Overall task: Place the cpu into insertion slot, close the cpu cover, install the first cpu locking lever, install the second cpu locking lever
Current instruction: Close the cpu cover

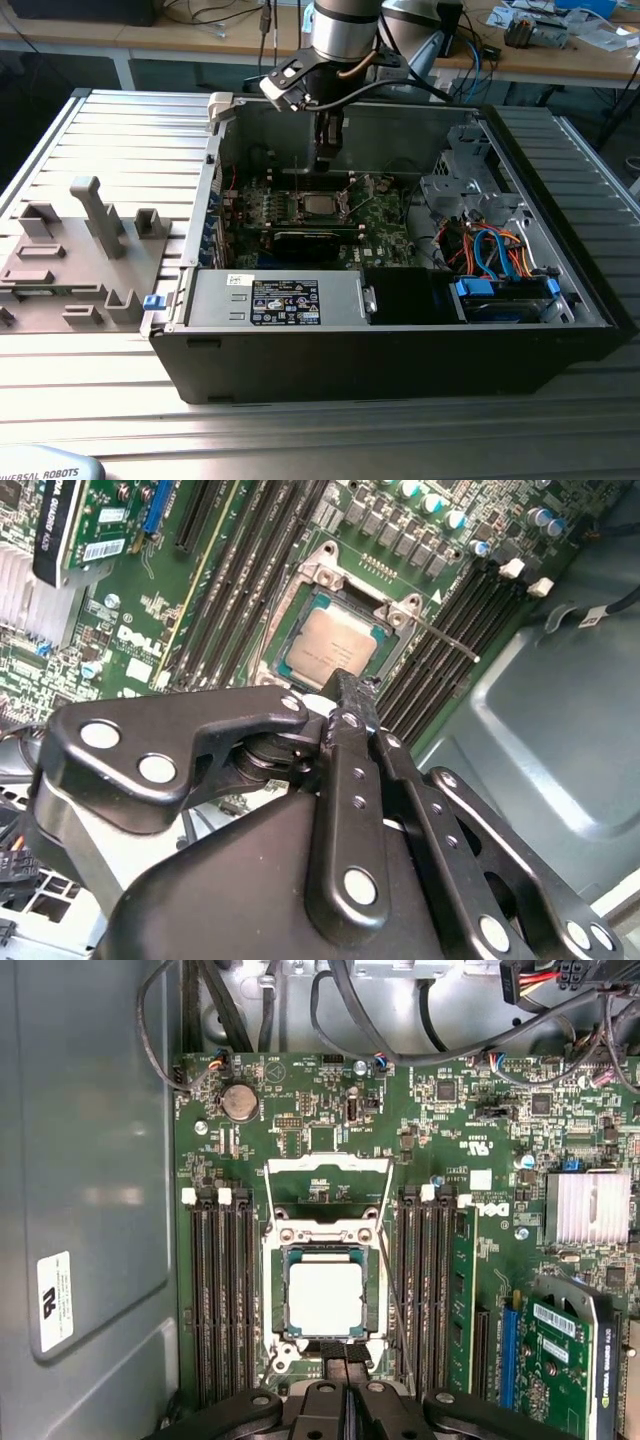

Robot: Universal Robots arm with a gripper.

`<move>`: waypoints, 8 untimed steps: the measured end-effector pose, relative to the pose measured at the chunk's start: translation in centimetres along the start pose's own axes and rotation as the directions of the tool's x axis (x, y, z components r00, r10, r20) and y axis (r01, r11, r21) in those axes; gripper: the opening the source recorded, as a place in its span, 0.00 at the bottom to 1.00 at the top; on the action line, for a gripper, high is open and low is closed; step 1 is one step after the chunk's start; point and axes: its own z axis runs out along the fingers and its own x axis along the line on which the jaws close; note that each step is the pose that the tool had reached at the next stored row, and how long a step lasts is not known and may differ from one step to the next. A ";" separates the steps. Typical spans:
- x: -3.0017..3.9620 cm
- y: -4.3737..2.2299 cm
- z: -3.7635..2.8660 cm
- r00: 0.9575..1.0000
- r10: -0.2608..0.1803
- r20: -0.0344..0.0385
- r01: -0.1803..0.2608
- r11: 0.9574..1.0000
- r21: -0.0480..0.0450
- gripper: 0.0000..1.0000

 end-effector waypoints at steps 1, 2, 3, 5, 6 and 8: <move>0.00 0.14 -0.01 1.000 0.000 0.001 0.000 1.000 0.000 0.11; 0.00 0.18 -0.01 1.000 0.000 0.002 0.000 1.000 0.000 0.11; 0.00 0.22 -0.01 1.000 0.000 0.003 0.000 1.000 0.000 0.11; 0.00 0.27 -0.01 1.000 0.000 0.004 0.000 1.000 0.000 0.11; 0.00 0.27 -0.01 1.000 0.000 0.005 0.000 1.000 0.000 0.11; 0.01 0.29 -0.01 1.000 0.000 0.006 0.000 1.000 0.000 0.11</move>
